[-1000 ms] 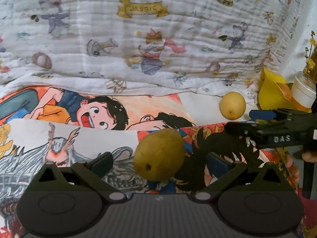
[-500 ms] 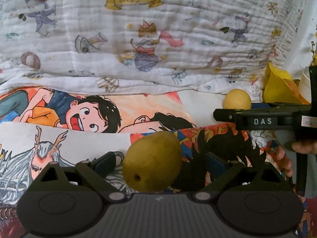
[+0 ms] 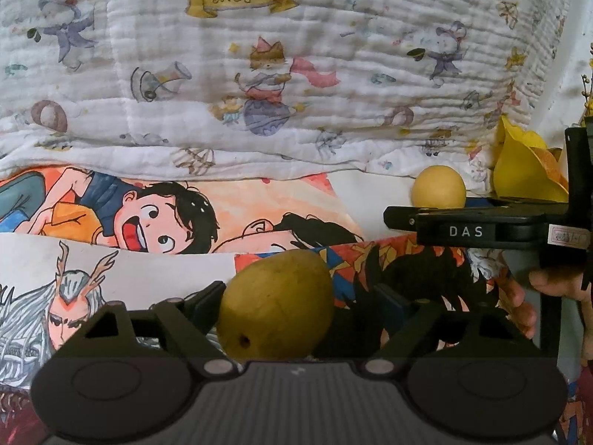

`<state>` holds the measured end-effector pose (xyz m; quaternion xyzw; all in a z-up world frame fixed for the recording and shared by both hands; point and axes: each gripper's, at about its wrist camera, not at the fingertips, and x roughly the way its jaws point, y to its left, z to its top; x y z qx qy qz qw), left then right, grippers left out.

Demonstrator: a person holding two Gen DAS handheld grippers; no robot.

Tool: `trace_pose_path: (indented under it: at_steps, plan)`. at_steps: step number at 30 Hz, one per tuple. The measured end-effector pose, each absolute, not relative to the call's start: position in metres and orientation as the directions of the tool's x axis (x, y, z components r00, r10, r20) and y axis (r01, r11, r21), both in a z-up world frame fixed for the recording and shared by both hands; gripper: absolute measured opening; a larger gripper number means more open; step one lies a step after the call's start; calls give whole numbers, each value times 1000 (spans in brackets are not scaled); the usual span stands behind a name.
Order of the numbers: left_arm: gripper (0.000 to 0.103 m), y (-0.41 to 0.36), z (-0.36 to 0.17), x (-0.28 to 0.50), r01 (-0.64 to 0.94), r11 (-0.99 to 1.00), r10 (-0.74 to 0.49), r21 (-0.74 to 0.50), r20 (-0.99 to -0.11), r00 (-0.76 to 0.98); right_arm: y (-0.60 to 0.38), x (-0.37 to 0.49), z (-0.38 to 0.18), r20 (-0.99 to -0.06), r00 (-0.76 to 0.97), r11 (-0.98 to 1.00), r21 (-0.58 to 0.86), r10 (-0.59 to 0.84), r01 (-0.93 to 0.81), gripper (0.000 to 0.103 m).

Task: Organize fruits
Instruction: 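Close the right tool on the lemon while the left tool holds the pear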

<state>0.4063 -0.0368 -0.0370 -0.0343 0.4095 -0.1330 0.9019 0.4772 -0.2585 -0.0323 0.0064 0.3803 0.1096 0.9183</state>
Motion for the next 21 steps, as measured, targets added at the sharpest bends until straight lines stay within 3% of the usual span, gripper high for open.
trace_pose_path:
  at_steps: [7,13,16,21]
  plan:
    - [74,-38,-37,408,212,966,-254,-151,-719,647,-257,479,-35,-679,708,979,95,195,-178,86]
    - [69,-41,-38,407,216,969,-234,-119,-716,658,-256,478,-35,-670,723,983,67,170,-169,74]
    - [64,-40,-38,407,207,972,-222,-110,-715,663,-256,477,-35,-664,731,985,53,156,-163,63]
    - [64,-40,-37,407,208,972,-220,-106,-715,663,-257,477,-35,-663,732,984,47,158,-170,62]
